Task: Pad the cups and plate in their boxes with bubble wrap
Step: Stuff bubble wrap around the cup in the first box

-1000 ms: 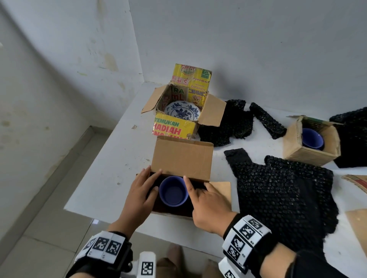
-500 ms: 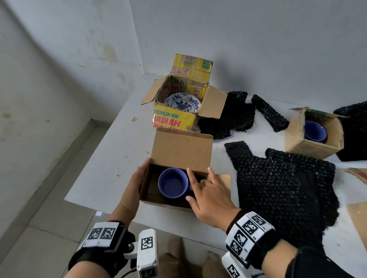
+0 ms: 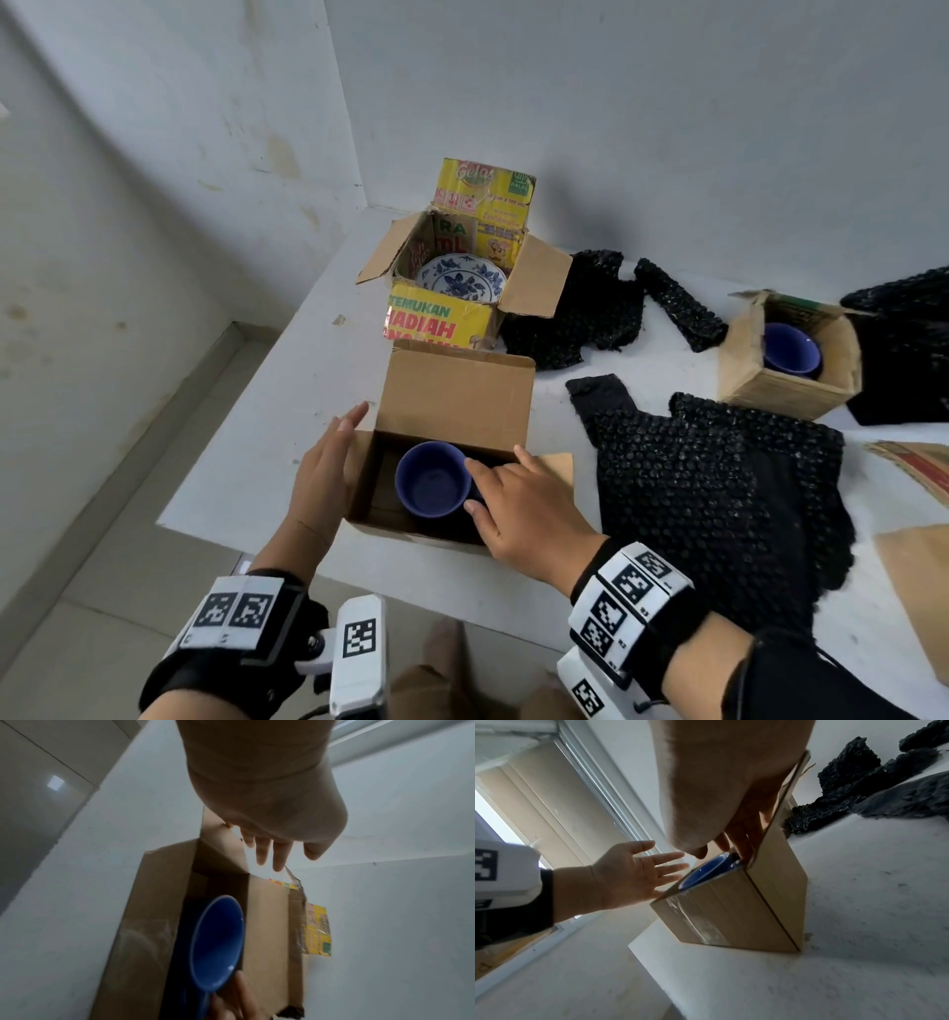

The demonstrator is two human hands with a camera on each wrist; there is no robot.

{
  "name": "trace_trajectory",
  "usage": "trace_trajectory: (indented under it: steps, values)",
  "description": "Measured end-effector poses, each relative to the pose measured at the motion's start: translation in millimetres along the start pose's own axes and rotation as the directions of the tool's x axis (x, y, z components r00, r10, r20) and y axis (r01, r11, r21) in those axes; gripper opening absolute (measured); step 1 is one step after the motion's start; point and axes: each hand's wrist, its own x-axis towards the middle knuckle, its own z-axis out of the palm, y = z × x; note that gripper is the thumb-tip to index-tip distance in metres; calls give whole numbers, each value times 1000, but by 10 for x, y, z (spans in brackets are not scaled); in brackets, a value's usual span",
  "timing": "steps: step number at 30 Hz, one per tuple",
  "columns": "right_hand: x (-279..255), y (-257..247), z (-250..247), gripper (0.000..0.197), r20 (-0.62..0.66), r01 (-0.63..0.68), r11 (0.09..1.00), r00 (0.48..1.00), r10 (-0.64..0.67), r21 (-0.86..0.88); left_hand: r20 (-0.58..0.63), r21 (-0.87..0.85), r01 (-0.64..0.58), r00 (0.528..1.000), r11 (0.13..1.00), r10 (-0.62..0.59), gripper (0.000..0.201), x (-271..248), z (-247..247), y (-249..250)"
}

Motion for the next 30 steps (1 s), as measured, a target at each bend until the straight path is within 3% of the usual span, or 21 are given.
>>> trace_trajectory:
  steps: [3,6,9,14,18,20,24,27,30]
  values:
    - [-69,40,-105,46,-188,50,983,982,-16,176,35,124,-206,978,971,204,45,-136,107,151]
    - [-241,156,-263,36,-310,48,966,950,34,254,131,113,-291,952,950,276,35,-324,351,312]
    - [-502,404,-387,35,-359,-9,959,926,114,283,303,85,-347,902,934,308,41,-509,721,449]
    - [-1051,998,-437,35,-318,-233,935,894,314,267,559,115,-576,711,810,427,42,-672,1477,459]
    - [-1394,1381,-403,42,-98,-417,890,893,438,183,673,234,-673,633,702,382,46,-742,2048,350]
    - [-1499,1503,-357,56,15,-453,881,890,455,136,712,310,-696,621,648,327,47,-756,2282,245]
    - [-1582,1632,-173,80,179,-469,883,869,461,-1,742,501,-686,654,528,146,62,-734,2583,-79]
    - [-1623,1668,-24,75,224,-453,889,862,456,-64,739,591,-663,673,459,20,81,-705,2650,-295]
    - [-1647,1704,89,58,138,-439,898,889,437,-18,727,659,-692,687,293,-13,92,-696,2689,-423]
